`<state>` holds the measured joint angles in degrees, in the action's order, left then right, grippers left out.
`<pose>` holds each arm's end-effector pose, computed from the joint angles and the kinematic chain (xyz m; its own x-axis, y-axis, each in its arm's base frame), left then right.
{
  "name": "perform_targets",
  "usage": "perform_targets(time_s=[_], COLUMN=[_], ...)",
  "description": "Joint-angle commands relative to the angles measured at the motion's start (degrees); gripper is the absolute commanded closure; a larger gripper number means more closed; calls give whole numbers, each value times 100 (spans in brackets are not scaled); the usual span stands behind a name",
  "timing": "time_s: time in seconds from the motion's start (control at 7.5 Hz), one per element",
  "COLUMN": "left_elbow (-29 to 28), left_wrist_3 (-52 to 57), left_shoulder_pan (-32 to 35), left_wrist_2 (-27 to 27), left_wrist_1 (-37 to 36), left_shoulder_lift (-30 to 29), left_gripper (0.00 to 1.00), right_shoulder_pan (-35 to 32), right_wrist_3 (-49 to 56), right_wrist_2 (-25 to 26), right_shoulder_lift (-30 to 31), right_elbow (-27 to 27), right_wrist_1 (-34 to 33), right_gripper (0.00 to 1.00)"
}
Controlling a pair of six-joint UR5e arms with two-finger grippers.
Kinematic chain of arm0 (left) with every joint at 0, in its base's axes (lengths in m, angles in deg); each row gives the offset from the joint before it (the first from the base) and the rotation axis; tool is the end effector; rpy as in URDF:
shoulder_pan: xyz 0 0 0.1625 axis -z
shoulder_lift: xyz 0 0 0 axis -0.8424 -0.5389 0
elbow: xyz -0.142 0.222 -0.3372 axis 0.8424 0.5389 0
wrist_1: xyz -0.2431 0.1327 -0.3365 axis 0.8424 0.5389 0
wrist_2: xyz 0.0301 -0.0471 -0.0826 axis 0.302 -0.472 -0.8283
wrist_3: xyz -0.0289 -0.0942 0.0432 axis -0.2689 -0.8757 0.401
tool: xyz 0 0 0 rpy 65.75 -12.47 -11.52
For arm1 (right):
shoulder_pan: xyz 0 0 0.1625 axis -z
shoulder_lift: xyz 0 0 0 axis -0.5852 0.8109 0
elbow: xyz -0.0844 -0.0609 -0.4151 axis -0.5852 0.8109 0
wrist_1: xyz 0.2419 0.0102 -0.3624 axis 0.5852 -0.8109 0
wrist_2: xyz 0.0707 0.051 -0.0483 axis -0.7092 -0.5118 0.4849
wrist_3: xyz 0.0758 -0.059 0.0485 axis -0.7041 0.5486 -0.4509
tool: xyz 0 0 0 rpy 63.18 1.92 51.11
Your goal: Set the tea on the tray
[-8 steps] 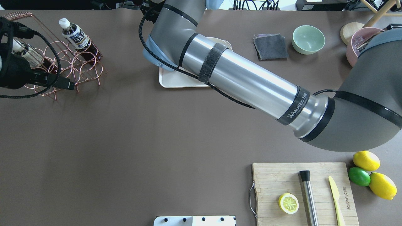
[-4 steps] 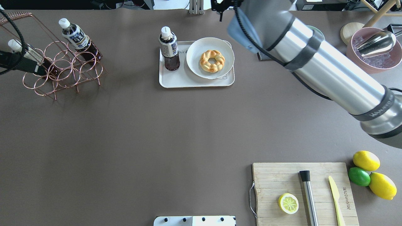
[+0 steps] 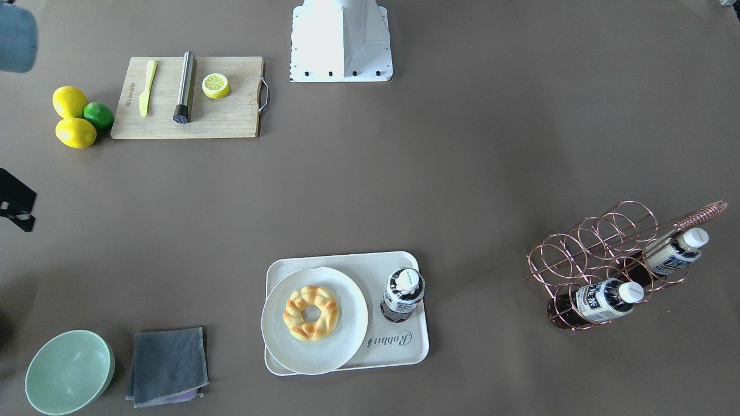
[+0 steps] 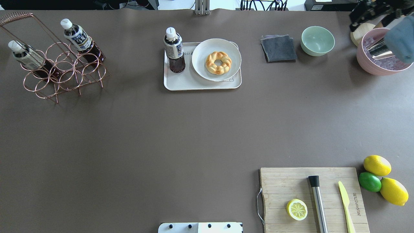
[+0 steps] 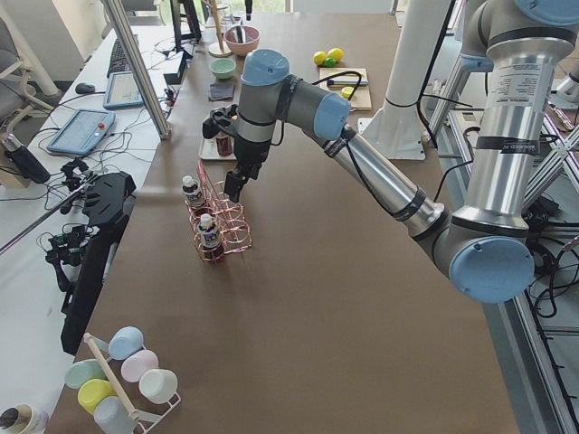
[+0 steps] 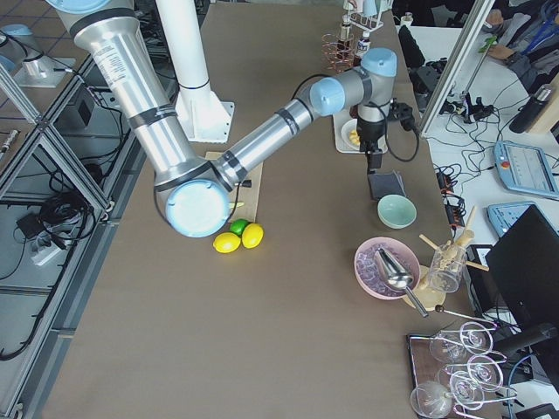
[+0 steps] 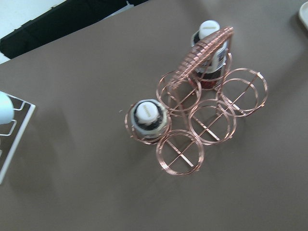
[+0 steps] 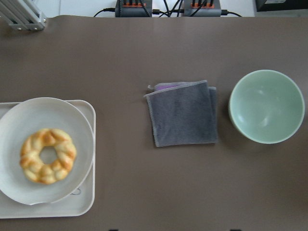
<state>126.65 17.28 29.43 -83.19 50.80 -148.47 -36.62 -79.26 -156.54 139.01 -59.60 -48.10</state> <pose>-0.0387 -0.4884 0.3565 0.7556 0.3658 -0.5434 -0.1261 0.8953 0.4273 -0.1254 -0.6307 0.3194 0.7584 -0.1389 0.6369 0.0184 0.9812 0.1920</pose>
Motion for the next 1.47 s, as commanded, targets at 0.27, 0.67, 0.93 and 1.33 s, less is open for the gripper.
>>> perform_targets(time_s=[0.27,0.67,0.93,1.33], left_elbow=[-558,-1484,-1512,-1424], left_wrist_3=[1716,1627,1618,1618], left_shoulder_pan=[783,792,792,801], left_wrist_2=[-181,-190,-190,-189], left_wrist_1=[-237,228,274,309], left_shoulder_lift=[1445,1465,1457,1474], left_gripper=[3,3,3,3], right_shoulder_pan=[-2614,-2838,-2829,-2452], right_wrist_3=[4965,5315,5315,5158], right_wrist_2=[-80,-97,-150,-150], right_shoulder_lift=[2302,2488,2480,2427], right_elbow=[435,1008,1194,1159], right_wrist_1=[43,166,184,184], right_gripper=[0,0,0,0])
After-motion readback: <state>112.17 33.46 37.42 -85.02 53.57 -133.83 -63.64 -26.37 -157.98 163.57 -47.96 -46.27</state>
